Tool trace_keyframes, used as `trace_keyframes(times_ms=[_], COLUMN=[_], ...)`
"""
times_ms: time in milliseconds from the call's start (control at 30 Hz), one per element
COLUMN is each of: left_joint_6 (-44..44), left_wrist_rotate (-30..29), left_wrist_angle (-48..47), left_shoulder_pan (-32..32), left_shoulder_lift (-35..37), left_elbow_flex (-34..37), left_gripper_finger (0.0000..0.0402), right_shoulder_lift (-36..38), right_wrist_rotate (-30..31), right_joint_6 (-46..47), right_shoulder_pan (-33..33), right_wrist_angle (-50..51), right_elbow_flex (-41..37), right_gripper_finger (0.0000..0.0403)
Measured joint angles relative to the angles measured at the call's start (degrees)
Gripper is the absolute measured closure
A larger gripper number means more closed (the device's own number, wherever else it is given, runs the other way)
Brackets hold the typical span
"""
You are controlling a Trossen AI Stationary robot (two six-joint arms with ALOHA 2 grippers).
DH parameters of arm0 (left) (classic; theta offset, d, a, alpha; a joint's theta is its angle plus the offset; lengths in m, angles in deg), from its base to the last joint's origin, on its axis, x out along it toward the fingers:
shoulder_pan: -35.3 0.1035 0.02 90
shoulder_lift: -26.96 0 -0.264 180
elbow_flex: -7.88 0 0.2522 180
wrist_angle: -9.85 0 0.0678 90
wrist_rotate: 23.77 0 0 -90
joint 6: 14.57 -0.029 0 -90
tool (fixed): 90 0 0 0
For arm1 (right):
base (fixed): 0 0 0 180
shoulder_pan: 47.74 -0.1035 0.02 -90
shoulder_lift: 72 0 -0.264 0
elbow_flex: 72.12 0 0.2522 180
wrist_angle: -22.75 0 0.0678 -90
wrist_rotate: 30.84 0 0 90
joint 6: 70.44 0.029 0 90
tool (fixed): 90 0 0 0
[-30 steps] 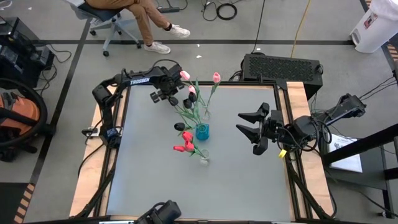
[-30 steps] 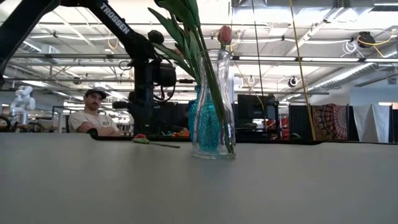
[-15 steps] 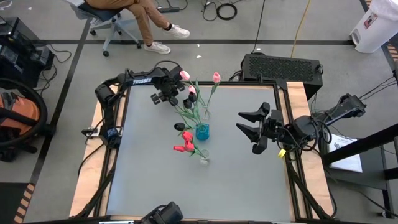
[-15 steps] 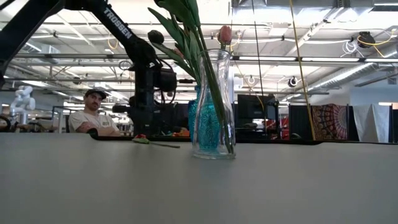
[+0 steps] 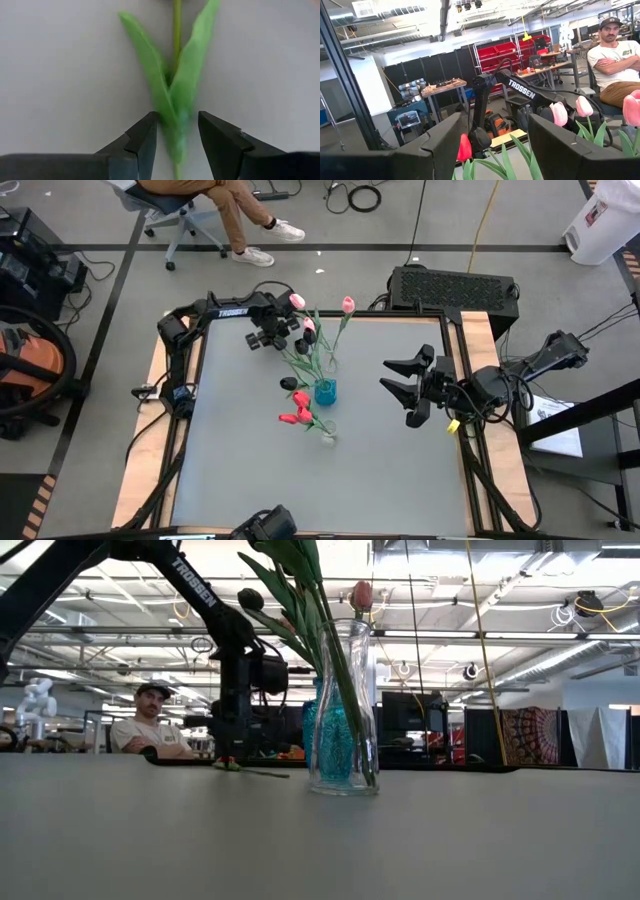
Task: Sort flowers into vase by color
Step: Put the red tulip into the bottom transparent vase
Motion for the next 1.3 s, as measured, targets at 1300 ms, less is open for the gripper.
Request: trace_keyframes(times_ms=[1300], left_joint_6=[-1.5], left_wrist_rotate=[-0.4], left_wrist_angle=[-0.4], left_shoulder_pan=[0.0], left_shoulder_lift=[-0.3], left_elbow_flex=[0.0], left_gripper_finger=[0.0394], right_shoulder_lift=[0.0], right_wrist_rotate=[1.4], right_joint_6=[0.0], right_shoulder_pan=[0.0], right_wrist_angle=[0.0], right_elbow_flex=[0.0], right_gripper_finger=[0.0184])
